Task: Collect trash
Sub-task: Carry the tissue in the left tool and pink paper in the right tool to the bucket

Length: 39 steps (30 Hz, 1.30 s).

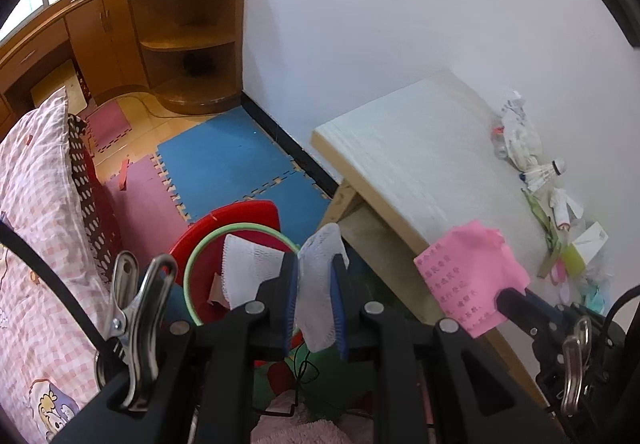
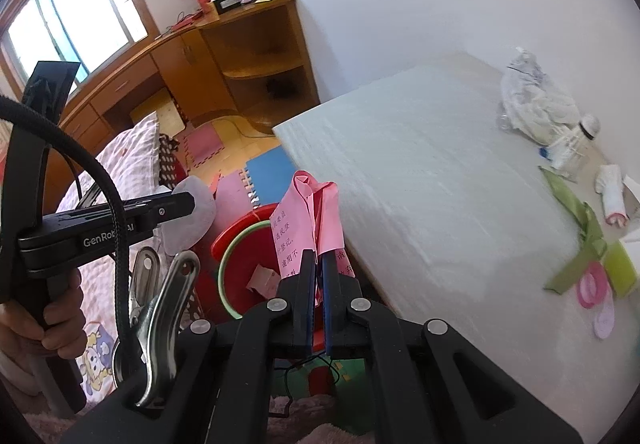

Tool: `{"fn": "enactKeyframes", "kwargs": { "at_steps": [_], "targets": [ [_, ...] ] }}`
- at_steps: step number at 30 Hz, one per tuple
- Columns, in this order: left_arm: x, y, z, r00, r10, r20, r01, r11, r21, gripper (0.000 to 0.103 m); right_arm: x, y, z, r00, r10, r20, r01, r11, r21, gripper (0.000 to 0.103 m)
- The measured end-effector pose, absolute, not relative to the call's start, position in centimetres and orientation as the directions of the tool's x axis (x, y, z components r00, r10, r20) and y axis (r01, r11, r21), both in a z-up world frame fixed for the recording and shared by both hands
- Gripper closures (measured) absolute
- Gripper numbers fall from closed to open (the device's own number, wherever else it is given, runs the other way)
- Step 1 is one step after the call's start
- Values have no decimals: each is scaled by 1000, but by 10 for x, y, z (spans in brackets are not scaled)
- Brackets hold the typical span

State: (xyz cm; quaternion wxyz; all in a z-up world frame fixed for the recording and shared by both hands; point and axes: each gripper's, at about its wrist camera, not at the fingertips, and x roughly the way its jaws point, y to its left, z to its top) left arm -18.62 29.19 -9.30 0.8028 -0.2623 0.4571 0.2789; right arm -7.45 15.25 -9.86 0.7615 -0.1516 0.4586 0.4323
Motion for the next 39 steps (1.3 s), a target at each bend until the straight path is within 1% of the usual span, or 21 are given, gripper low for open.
{"fn": "enactKeyframes", "kwargs": {
  "at_steps": [13, 22, 30, 39],
  "targets": [
    [-207, 319, -105, 405, 209, -890, -726, 666, -173, 87, -86, 195, -113, 162, 504, -849, -838, 525, 152, 99],
    [-220, 331, -128, 371, 186, -910, -750, 637, -176, 87, -92, 219, -132, 116, 467, -877, -854, 497, 152, 99],
    [-230, 337, -173, 318, 156, -935, -789, 590, -170, 87, -99, 249, -172, 42, 423, -905, -886, 435, 163, 99],
    [-240, 342, -245, 245, 116, -963, -831, 537, -147, 87, -102, 283, -247, -28, 354, -935, -906, 386, 173, 99]
  ]
}}
